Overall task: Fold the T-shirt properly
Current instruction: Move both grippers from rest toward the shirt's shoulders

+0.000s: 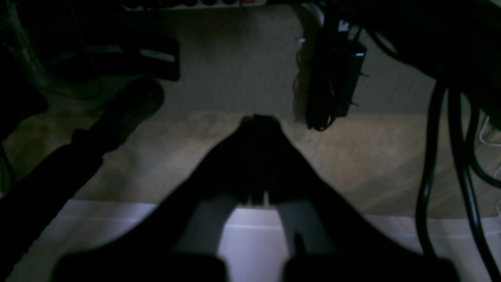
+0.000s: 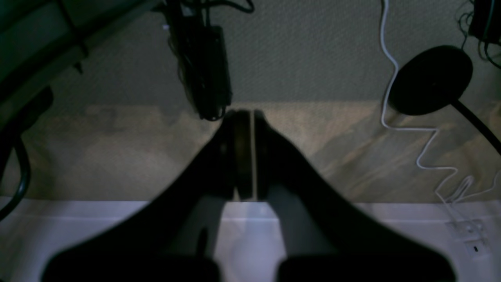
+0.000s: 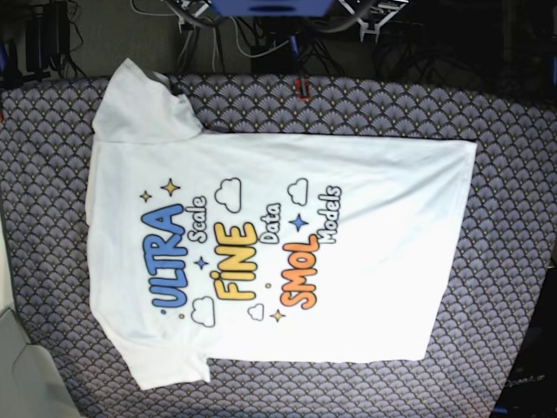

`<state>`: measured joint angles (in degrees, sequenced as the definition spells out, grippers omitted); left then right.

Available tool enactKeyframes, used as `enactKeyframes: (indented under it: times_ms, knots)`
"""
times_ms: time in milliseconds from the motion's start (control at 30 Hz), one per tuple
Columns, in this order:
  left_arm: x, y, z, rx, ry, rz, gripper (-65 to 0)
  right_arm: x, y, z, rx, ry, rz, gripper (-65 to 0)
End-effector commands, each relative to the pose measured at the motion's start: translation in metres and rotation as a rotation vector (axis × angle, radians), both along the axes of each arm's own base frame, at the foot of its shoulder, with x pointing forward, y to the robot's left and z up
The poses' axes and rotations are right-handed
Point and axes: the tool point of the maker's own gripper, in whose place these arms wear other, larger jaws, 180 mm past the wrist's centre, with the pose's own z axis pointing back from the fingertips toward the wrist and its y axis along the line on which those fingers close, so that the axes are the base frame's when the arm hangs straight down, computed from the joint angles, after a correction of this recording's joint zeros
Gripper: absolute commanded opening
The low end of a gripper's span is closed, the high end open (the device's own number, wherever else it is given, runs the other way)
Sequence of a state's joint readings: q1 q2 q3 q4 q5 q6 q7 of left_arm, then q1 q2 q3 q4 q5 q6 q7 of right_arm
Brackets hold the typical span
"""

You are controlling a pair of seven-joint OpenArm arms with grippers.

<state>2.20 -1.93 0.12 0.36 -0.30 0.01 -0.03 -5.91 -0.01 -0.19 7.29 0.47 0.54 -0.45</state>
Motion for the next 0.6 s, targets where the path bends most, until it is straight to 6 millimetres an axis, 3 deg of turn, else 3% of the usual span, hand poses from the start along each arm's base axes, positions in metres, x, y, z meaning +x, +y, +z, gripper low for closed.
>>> enactKeyframes:
  times_ms: [0, 400, 500, 567]
  knots:
    - [-0.003, 0.003, 0.0, 0.008, 0.008, -0.002, -64.6, -0.002, -0.002, 0.0, -0.012, 0.004, -0.002, -65.0]
    - [-0.001, 0.01, 0.001, 0.018, -0.003, -0.007, -64.7, -0.002, -0.011, 0.0, -0.027, 0.004, -0.006, -65.0]
    - [0.014, 0.01, 0.001, 0.016, -0.041, -0.008, -64.7, -0.001, -0.011, 0.0, -0.027, 0.002, -0.006, -65.0]
    - [0.011, 0.009, 0.002, 0.014, -0.052, -0.008, -64.7, -0.001, -0.011, 0.0, -0.027, 0.001, -0.004, -65.0]
